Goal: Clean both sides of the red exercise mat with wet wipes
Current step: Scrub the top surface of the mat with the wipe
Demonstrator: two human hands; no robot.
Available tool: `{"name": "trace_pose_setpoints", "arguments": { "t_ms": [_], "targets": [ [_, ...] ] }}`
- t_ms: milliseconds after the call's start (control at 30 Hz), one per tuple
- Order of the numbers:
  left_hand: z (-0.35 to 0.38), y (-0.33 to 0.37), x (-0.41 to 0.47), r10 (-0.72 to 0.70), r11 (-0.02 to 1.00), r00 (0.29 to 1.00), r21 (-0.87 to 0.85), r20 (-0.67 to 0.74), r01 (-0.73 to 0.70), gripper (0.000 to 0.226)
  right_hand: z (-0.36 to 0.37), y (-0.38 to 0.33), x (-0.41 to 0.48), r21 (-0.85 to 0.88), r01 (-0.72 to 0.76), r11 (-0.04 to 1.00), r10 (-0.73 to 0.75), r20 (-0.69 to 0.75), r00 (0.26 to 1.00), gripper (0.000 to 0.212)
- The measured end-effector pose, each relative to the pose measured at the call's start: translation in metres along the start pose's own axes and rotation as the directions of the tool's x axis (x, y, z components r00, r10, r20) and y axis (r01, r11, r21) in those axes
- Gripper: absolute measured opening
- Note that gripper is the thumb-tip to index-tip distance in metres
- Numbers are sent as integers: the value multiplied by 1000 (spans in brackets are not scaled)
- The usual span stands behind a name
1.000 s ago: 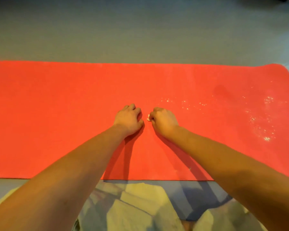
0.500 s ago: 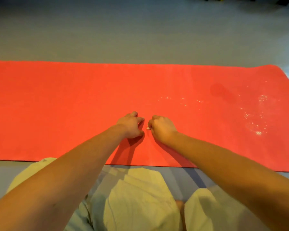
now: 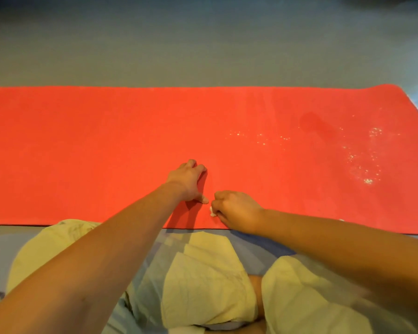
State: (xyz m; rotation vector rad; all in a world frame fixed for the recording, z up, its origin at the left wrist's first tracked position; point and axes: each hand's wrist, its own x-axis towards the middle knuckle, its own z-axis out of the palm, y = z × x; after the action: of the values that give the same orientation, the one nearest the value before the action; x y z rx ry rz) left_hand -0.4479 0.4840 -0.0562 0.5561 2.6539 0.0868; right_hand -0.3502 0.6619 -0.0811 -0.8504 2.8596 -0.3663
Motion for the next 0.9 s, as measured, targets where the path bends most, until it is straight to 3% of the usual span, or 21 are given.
{"name": "trace_pose_setpoints", "arguments": {
  "t_ms": [133,433,667,767,900],
  "targets": [
    [0,1,1,8,1000,1000,-3,-7,-8,111,3,-2,17,-11,-107,994,107,-42,993,16],
    [-2,4,8,-7,999,1000,48,-30,8,113,11,-2,-19,14,132,991,-132,4,991,9],
    [-1,2,15,-15,1000,999,1,-29,15,91,1,10,13,18,-106,994,107,-85,991,16],
    [-5,1,24,-5,1000,999,4,-42,5,77,11,2,-12,51,-25,998,28,-61,998,16],
    [-8,3,36,-9,1000,998,9,-56,10,80,11,7,-30,97,49,994,-49,-1,999,15]
  ]
}}
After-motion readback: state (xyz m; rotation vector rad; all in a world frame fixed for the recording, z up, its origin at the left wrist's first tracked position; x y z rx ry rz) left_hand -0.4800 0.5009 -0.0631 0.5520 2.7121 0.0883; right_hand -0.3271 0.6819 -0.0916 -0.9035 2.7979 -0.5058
